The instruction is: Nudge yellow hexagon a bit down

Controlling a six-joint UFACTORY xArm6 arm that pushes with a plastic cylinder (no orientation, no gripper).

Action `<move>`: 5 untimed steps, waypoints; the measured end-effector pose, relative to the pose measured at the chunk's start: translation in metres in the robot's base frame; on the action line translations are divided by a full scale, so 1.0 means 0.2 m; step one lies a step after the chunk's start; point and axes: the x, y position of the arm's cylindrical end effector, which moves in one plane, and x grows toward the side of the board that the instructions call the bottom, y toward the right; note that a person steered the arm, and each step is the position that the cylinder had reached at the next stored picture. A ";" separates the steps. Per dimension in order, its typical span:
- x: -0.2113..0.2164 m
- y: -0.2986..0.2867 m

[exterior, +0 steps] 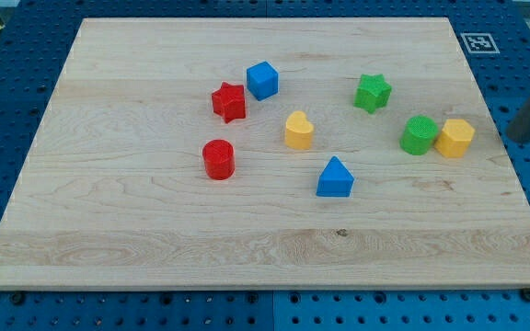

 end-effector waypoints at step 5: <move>0.09 -0.40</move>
